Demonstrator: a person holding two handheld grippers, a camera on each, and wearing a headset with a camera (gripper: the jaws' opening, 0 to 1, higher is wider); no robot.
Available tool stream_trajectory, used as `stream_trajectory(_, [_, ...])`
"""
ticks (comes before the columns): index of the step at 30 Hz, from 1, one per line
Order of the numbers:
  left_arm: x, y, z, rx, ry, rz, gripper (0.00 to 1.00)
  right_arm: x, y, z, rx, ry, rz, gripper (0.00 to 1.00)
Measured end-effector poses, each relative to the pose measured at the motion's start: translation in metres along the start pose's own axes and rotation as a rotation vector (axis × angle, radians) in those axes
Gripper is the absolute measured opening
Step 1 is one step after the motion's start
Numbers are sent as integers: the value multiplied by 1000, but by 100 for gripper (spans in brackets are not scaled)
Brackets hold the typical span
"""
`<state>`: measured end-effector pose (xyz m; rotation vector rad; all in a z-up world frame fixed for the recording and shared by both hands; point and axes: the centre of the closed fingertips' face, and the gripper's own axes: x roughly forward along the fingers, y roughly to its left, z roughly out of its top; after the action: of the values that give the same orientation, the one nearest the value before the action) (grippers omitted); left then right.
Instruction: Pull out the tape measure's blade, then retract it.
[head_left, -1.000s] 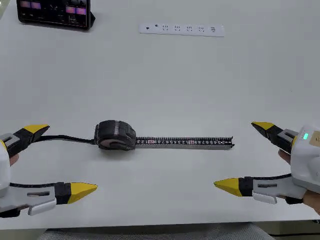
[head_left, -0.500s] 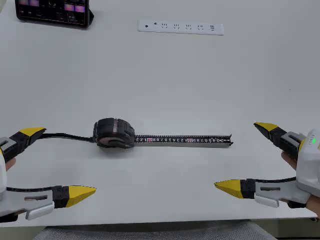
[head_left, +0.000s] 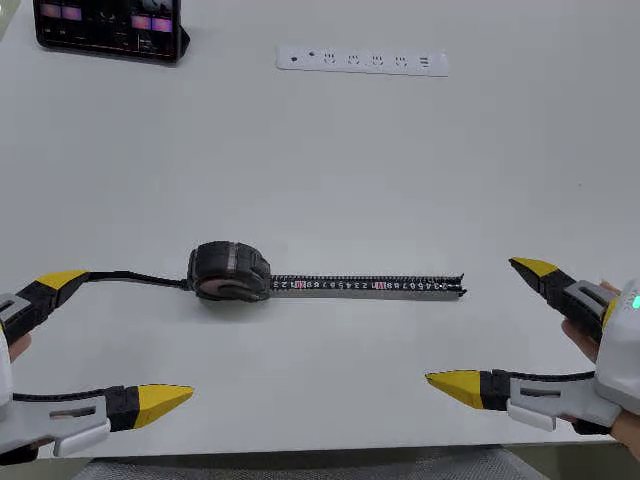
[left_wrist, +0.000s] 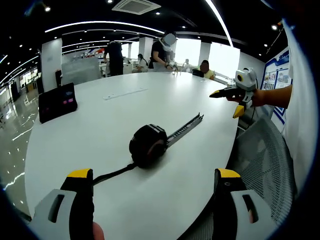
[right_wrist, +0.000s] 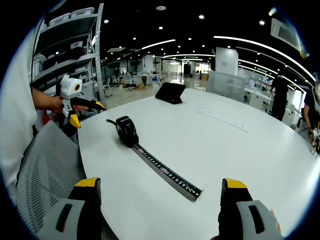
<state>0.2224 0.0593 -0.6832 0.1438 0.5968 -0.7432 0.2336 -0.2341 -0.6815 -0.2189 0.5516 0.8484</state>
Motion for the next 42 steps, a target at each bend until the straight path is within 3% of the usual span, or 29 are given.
stream_trajectory(42, [-3, 4, 1, -15, -7, 7, 99, -3, -3, -9, 16, 41, -15, 99])
